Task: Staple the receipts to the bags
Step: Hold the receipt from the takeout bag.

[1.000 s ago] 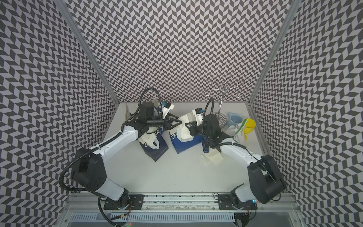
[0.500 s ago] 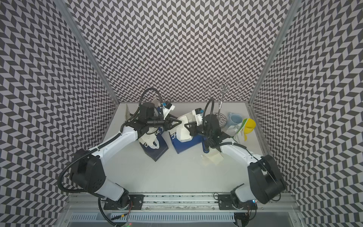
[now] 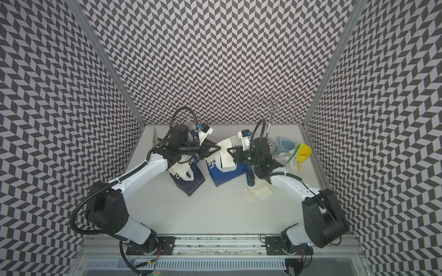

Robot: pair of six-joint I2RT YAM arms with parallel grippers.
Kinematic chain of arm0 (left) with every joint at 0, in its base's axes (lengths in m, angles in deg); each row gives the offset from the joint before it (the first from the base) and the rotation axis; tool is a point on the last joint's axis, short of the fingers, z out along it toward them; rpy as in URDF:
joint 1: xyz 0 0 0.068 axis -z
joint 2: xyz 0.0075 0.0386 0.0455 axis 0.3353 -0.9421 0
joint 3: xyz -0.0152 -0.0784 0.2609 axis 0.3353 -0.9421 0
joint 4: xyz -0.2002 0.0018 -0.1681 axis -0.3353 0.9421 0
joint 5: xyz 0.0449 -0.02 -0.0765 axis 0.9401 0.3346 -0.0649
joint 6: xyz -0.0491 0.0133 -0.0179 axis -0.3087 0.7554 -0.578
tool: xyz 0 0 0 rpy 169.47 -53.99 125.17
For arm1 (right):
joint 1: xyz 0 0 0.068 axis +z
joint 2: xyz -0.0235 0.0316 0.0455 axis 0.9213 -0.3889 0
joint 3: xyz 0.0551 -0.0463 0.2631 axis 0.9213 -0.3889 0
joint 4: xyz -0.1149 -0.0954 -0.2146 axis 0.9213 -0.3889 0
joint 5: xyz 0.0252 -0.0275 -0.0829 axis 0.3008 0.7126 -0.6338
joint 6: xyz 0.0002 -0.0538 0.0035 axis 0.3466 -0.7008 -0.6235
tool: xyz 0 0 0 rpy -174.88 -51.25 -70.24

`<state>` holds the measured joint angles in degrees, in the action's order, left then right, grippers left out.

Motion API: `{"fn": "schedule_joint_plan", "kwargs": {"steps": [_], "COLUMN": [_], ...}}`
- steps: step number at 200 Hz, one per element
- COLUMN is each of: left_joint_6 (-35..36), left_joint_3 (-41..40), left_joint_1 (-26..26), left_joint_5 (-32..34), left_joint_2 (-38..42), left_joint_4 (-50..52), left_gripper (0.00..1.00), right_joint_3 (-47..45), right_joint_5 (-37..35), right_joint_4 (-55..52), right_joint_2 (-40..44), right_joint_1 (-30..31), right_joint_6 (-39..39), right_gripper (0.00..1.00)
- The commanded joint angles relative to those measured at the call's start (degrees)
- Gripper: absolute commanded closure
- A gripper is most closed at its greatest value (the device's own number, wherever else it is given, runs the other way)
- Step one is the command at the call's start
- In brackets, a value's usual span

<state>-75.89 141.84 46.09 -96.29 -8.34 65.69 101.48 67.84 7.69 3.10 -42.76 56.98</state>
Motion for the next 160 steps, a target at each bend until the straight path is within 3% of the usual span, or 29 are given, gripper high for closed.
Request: {"fn": "schedule_joint_plan", "kwargs": {"steps": [1,36,86,160], "left_joint_6": [0.7,0.3,1.1,1.4], "left_joint_3": [1.7,2.4,2.5,2.1], "left_joint_1": [0.8,1.4,1.7,1.8], "left_joint_5": [0.0,-0.5,0.4,2.6], "left_joint_2": [-0.2,-1.2,-1.0,-0.3], "left_joint_4": [0.9,0.9,1.7,1.7], "left_gripper": [0.7,0.7,0.94,0.92], "right_joint_3": [-0.4,-0.3,-0.6,-3.4], "right_joint_5": [3.0,4.3,2.2,1.8], "right_joint_4": [4.5,4.1,2.5,0.7], "right_joint_2": [1.4,0.6,0.8,1.0], "right_joint_1": [-0.3,-0.3,-0.3,-0.6], "right_joint_6": [0.5,0.3,0.2,3.6], "right_gripper": [1.0,1.0,1.0,1.0]}}
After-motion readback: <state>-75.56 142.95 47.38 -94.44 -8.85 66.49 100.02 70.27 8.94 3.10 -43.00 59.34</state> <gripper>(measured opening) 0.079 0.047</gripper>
